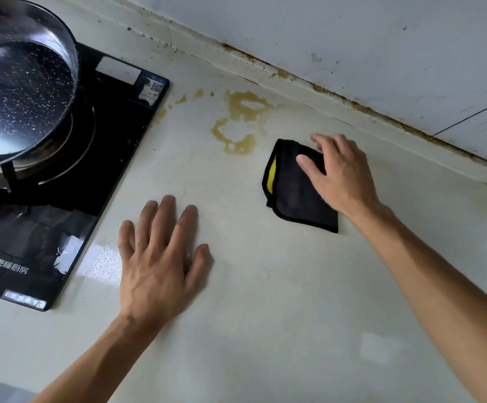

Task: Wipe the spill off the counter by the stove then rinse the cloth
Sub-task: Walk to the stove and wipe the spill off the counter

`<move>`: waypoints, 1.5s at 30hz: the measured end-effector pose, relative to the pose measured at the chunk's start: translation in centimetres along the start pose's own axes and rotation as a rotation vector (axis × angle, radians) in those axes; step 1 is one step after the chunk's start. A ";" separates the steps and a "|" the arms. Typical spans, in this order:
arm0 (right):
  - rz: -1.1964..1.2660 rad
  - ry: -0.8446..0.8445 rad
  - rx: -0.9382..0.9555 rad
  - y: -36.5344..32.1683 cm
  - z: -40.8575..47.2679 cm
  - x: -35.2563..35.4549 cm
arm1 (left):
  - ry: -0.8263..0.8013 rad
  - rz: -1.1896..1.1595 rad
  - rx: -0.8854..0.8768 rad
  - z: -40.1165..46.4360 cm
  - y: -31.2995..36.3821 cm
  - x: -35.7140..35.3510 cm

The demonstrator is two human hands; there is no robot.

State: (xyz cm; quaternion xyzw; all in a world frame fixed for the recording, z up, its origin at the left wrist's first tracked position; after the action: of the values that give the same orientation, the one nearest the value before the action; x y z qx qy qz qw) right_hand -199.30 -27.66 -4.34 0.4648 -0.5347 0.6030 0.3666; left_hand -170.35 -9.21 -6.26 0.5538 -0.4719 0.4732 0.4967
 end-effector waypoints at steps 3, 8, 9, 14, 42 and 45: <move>0.020 -0.056 0.013 0.1 1.3 -0.1 | 0.010 -0.003 0.004 0.0 0.0 0.0; 0.033 -0.092 0.062 -0.1 1.8 -0.6 | 0.021 -0.010 0.006 -0.1 -0.1 -0.2; 0.066 -0.092 0.073 -0.1 1.8 -0.3 | 0.024 -0.010 0.004 -0.1 -0.1 -0.3; 0.146 0.041 0.229 -1.2 1.7 4.7 | 0.027 -0.015 0.002 0.0 -0.1 -0.3; 0.056 -0.005 -0.110 3.5 -1.8 -2.1 | -0.048 -0.004 0.025 -0.1 0.0 -0.5; 0.048 -0.013 -0.083 3.7 0.8 -2.0 | -0.044 0.000 0.025 0.0 0.2 -0.3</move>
State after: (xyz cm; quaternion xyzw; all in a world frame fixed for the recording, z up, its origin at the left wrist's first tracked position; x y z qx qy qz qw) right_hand -202.09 -28.95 -7.37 0.4400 -0.5726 0.5860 0.3675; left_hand -170.60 -9.19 -6.57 0.5702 -0.4770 0.4667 0.4791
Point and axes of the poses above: each hand's wrist, its own z-axis towards the middle knuckle, its own x-axis out of the back of the hand, y = z × x, the point moved 4 cm from there along z, towards the middle knuckle, and after that the axes turned 11 degrees about z, right-handed, at the moved point
